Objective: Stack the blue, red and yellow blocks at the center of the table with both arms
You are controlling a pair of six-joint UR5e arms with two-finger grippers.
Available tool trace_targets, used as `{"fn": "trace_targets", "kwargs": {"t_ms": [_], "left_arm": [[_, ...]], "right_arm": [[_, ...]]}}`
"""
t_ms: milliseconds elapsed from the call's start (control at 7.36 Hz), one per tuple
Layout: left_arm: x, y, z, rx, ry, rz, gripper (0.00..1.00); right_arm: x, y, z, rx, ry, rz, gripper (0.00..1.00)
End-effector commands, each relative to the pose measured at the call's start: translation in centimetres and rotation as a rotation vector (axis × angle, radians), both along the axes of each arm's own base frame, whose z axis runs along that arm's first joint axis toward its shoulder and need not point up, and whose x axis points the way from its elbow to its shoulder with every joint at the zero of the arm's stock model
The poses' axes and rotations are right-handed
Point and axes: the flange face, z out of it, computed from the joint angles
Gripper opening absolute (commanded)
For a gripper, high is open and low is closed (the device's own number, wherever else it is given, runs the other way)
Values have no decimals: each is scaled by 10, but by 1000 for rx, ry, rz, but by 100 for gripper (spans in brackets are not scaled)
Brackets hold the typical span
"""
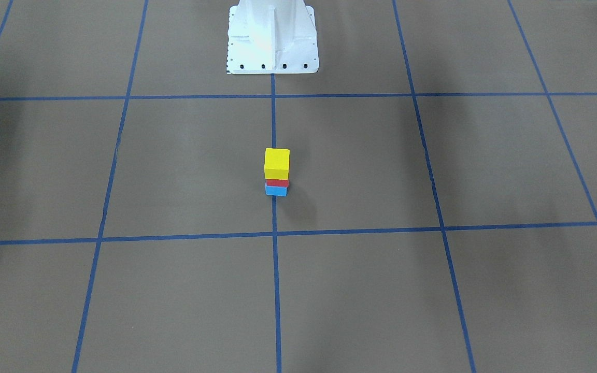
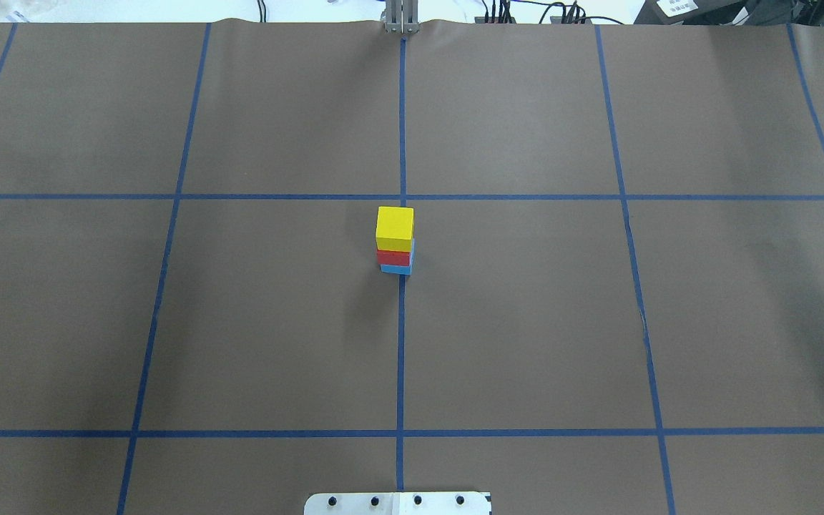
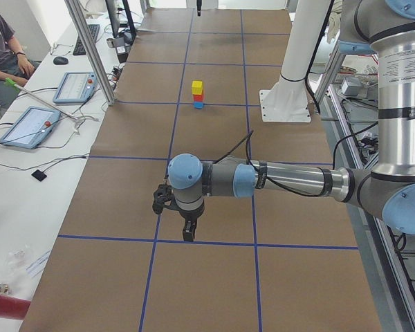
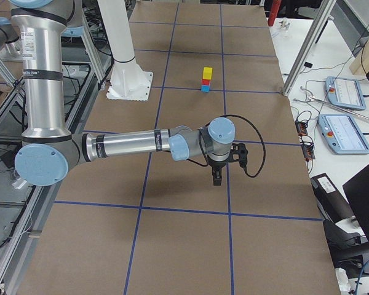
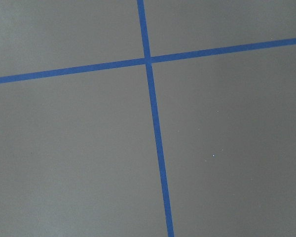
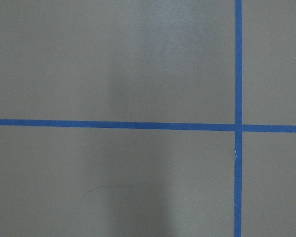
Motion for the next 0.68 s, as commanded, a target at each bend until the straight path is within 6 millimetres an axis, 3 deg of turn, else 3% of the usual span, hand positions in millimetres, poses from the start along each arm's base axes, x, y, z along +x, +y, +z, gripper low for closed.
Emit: {"fn": "trace_targets", "kwargs": {"t_ms": [0,543], "left_arm": [[-3,2,-3,-85,72,-78,100],[-4,8,-2,-60,83,-81,100]], "right_arm": [[-3,-12,13,54,42,-63,100],[-6,-19,7,60,43,-72,100]]}}
